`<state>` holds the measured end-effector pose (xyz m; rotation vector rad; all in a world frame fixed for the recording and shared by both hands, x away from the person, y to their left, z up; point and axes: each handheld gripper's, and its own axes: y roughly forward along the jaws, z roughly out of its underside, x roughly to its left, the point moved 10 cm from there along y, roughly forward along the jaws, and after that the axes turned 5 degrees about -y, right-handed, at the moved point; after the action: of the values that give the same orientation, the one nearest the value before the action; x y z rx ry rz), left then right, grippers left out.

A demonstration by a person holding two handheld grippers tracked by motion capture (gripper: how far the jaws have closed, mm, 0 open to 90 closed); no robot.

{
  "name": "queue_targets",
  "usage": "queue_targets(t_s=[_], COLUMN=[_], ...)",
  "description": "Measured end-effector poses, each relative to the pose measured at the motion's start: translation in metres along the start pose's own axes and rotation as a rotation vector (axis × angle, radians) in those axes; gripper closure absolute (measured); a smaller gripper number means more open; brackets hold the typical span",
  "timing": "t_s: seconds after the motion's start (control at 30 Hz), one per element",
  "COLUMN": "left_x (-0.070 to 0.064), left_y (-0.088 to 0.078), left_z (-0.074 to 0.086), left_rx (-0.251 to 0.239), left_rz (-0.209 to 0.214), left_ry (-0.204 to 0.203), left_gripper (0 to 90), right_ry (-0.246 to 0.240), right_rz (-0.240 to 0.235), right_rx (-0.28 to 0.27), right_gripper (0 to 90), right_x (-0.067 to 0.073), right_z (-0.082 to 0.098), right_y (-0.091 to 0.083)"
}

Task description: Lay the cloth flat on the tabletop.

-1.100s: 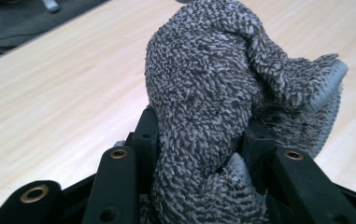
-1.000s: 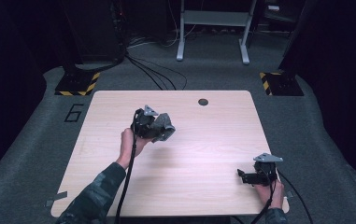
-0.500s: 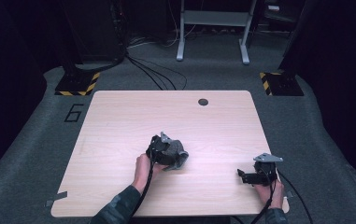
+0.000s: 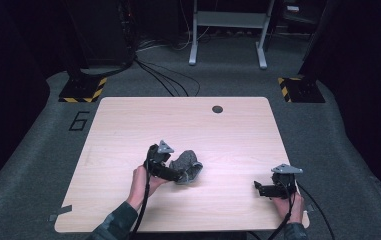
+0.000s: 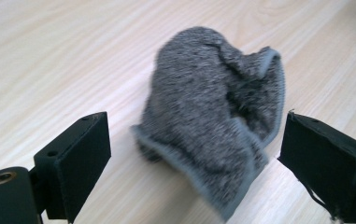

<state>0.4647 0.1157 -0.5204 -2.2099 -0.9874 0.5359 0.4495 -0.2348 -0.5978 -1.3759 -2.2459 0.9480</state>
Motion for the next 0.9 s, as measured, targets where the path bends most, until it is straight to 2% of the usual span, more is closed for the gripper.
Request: queue_targets(t_s=[0.07,0.1,0.17,0.27,0.33,0.4,0.47,0.6,0.67,0.77,0.9], left_x=[0.008,0.013,0.022,0.031,0.031,0.029,0.025,0.008,0.001,-0.007,-0.011], left_y=[-0.009,-0.014,-0.021,-0.028,-0.029,-0.027,-0.022,-0.012,-0.007,0.000,0.007], left_z=[0.002,0.005,0.009,0.015,0.019,0.023,0.028,0.028,0.029,0.032,0.037], left_rx=[-0.018,-0.016,-0.021,-0.021,-0.016,-0.023,-0.007,-0.010,0.008,0.029,0.032], left_rz=[-0.010,-0.025,-0.028,-0.041,-0.037,-0.030,-0.015,0.005,0.015,0.013,0.019], left_ry=[-0.014,-0.010,-0.030,-0.041,-0.041,-0.045,-0.044,0.004,0.014,0.041,0.039], left_gripper=[8.9,9.3,10.0,11.3,13.5,15.1,16.1,19.0,21.1,22.1,24.3], right_ry=[-0.002,0.010,0.027,0.040,0.021,0.010,0.007,-0.031,-0.051,-0.074,-0.057], right_rz=[0.003,0.002,-0.012,-0.049,-0.091,-0.131,-0.196,-0.263,-0.309,-0.335,-0.349], right_rx=[0.005,0.013,0.005,-0.021,-0.051,-0.068,-0.074,-0.069,-0.067,-0.059,-0.059], right_gripper=[4.8,5.7,8.2,10.1,13.0,13.7,15.2,22.2,25.0,32.2,36.3], right_x=[0.000,0.001,0.005,0.022,0.039,0.058,0.080,0.117,0.134,0.154,0.160], right_z=[0.000,0.000,-0.004,-0.018,-0.032,-0.046,-0.058,-0.080,-0.090,-0.103,-0.111], right_y=[0.000,0.000,-0.003,-0.007,-0.011,-0.011,-0.008,0.003,0.009,0.020,0.031])
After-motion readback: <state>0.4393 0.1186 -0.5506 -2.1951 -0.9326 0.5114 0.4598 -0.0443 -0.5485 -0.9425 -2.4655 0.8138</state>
